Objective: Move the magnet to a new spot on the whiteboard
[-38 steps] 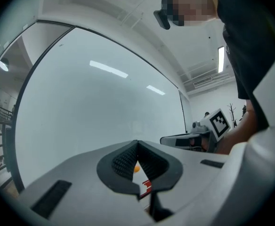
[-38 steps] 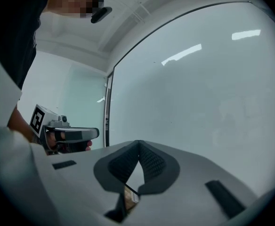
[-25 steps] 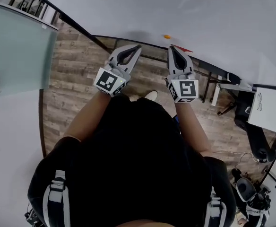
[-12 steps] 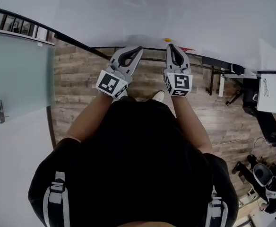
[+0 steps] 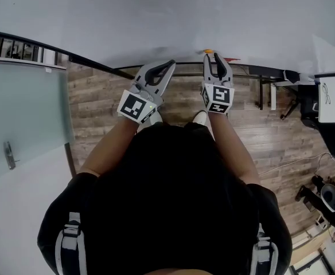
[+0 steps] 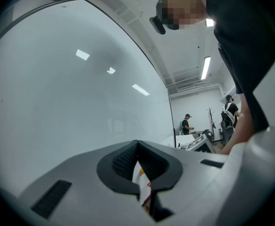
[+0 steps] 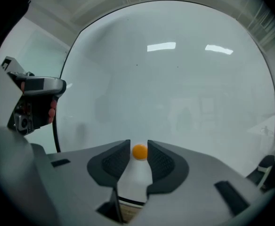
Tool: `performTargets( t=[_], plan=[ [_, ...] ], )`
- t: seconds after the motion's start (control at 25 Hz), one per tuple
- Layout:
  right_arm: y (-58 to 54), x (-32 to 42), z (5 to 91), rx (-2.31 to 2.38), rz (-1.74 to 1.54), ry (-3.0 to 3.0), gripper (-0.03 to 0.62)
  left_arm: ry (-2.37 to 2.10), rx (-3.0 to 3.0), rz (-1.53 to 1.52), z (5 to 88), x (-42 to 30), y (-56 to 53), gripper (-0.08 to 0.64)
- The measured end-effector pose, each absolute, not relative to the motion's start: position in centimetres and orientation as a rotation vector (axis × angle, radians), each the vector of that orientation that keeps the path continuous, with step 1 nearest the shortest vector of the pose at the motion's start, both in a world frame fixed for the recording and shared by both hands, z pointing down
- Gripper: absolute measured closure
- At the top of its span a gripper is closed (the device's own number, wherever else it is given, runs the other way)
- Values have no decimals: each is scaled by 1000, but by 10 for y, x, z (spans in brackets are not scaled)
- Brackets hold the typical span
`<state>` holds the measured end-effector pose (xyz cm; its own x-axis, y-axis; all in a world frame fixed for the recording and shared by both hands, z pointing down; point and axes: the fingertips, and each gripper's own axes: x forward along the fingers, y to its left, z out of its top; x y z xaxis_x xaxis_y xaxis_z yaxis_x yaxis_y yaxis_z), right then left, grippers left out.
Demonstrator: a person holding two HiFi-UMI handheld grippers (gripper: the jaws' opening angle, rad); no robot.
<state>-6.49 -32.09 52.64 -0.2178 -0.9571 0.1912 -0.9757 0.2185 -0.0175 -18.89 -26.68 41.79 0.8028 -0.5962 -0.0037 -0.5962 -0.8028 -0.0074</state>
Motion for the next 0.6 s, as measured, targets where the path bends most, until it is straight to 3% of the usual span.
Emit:
performTargets(
  t=[0.6],
  plan=[
    [-332, -68, 546, 1998, 308, -2240, 446, 972, -2993, -29, 421, -209, -260, 557]
  ],
)
